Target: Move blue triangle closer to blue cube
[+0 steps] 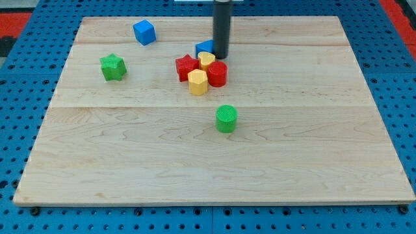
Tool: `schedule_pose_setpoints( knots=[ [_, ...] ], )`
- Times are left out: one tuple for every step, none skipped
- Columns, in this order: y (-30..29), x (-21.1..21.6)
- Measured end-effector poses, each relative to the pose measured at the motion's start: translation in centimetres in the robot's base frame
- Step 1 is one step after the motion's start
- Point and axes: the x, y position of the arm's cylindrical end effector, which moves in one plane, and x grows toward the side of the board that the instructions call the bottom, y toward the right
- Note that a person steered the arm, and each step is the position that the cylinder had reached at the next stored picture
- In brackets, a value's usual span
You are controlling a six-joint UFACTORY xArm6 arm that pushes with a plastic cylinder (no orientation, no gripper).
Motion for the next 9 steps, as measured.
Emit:
schedule_pose_setpoints(
  knots=[
    [-4.2,-3.5],
    [-7.2,-3.5],
    [-7.2,-2.3],
    [-10.4,-1.9],
    [-11.7,-1.6],
    [-11.4,0.8],
    [-15.7,1.3],
    [-16.7,0.7],
    [-15.3,0.4]
  ],
)
